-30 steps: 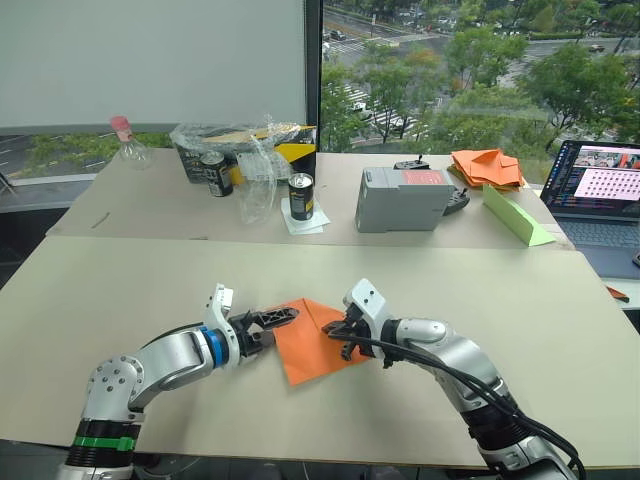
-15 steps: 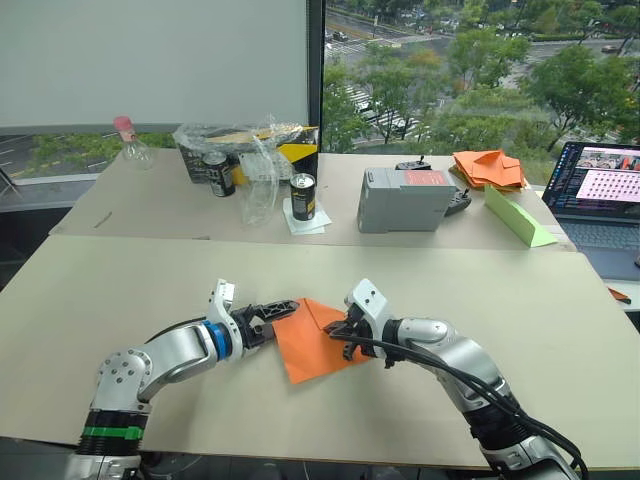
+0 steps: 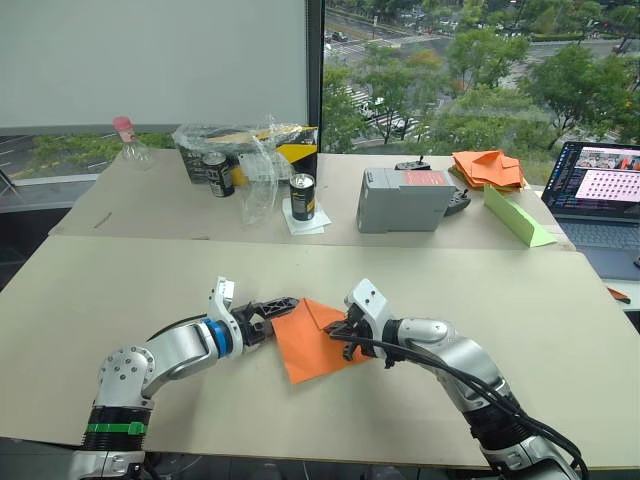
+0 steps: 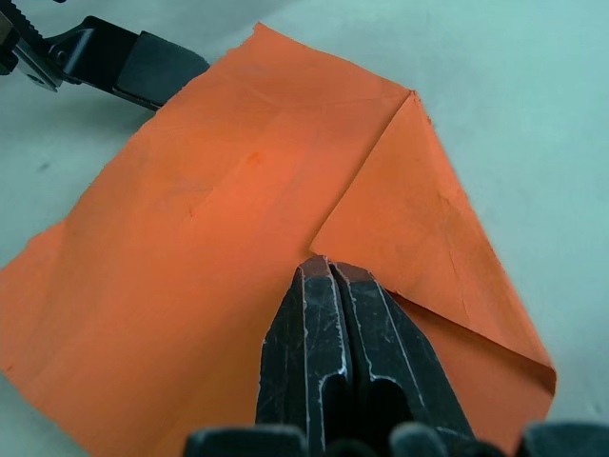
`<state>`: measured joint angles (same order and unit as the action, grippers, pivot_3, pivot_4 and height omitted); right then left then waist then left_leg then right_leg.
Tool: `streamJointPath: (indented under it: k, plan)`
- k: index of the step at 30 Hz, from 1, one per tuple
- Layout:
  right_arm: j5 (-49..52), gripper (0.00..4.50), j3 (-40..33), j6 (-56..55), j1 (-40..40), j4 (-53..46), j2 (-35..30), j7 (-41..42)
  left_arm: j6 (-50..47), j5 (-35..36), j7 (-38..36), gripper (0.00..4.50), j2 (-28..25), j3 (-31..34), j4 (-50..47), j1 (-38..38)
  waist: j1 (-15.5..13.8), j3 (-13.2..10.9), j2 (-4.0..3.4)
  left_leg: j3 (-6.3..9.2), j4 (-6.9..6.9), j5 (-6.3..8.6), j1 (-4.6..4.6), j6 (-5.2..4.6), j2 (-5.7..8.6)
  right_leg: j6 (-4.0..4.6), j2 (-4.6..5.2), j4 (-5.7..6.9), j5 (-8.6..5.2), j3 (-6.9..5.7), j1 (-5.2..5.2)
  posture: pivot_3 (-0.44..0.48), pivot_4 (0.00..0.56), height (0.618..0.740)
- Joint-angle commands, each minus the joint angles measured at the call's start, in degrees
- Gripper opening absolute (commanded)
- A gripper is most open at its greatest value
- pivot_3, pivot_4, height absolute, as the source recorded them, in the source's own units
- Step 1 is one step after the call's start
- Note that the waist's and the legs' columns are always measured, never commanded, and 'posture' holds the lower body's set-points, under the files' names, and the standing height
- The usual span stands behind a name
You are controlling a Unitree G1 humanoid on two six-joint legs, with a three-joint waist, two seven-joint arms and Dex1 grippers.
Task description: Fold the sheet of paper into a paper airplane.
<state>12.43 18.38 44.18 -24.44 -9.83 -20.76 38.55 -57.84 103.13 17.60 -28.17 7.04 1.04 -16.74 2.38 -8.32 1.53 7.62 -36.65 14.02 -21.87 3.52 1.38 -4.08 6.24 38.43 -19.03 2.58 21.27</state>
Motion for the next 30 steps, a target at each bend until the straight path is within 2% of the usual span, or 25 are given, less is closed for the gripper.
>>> streamJointPath:
  k: [1,7,30]
  plan:
    - [-0.2,0.00,0.0,0.0,0.0,-1.3,-0.5,0.0,0.2,-2.2,0.9,3.48,0.1,1.2,1.6,1.0,0.0,0.0,0.00,0.00,0.00,0.00,0.00,0.00,0.00,0.00,0.00,0.00,0.00,0.00,0.00,0.000,0.150,0.740]
    - [-0.2,0.00,0.1,-0.1,0.0,-1.2,-0.6,0.1,0.0,-2.9,1.1,1.47,0.9,2.2,2.0,0.8,0.0,0.0,0.00,0.00,0.00,0.00,-0.01,0.00,0.00,0.00,0.00,0.00,0.00,0.00,0.01,0.000,0.150,0.740]
    - [0.5,0.00,0.0,0.5,0.2,-2.4,-1.1,0.8,-0.2,-6.3,1.0,1.47,4.8,4.9,3.2,-0.1,0.0,0.0,0.00,0.01,0.00,0.00,-0.04,0.00,0.00,0.00,0.00,-0.01,0.00,-0.01,0.01,0.000,0.150,0.740]
